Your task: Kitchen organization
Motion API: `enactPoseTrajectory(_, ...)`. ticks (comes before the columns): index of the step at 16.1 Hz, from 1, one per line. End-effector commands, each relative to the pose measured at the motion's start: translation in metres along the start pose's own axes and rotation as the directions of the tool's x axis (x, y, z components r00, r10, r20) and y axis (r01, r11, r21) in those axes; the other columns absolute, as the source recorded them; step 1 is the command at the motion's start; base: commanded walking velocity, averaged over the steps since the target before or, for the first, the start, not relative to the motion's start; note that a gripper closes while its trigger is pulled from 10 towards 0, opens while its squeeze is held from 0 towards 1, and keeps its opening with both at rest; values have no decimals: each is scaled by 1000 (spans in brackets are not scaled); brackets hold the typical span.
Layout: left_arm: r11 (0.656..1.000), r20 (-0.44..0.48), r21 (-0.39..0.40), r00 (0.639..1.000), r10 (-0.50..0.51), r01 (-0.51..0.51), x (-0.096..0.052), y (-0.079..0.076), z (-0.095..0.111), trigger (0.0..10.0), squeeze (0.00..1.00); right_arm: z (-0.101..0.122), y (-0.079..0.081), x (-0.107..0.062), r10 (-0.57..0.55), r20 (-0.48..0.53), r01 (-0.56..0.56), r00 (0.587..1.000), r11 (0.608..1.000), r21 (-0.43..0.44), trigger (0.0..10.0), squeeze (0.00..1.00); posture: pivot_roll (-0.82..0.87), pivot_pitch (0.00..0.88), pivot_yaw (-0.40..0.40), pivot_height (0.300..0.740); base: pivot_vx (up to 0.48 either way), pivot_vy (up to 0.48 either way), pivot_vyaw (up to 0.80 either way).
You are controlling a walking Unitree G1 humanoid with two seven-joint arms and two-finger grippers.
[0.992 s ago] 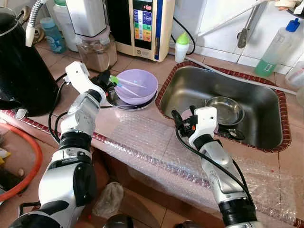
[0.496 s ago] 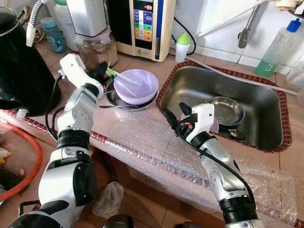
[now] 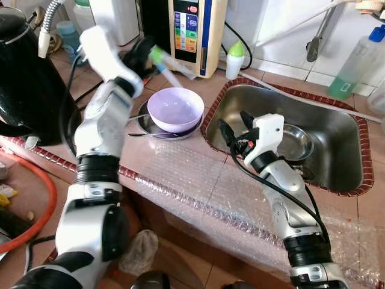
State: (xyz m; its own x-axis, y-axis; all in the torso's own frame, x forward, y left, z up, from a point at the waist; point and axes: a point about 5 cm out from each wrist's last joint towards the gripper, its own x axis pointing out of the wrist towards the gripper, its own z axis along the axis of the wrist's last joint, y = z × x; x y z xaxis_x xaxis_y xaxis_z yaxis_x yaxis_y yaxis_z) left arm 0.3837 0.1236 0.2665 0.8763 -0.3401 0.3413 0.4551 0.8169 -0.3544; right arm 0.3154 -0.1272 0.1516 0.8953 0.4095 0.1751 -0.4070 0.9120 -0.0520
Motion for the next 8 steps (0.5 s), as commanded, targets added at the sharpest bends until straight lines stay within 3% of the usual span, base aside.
enactPoseTrajectory(1,996,0,8,997,-83,83,4,-20,3,0,0,6,-1,4,8,23,-7,1000,999,-47,10000,0,-30,4,43,740,0,0,0)
enactPoseTrajectory(3,989,-18,26,989,-147,148,4,-37,-1,0,0,6,-1,4,4,28,-2,1000,998,-57,10000,0,-30,6,46,740,0,0,0)
enactPoseTrajectory(8,972,-84,-46,969,-234,231,1,-63,-23,0,0,8,6,10,47,31,-45,998,997,-64,10000,0,-35,12,51,740,0,0,0)
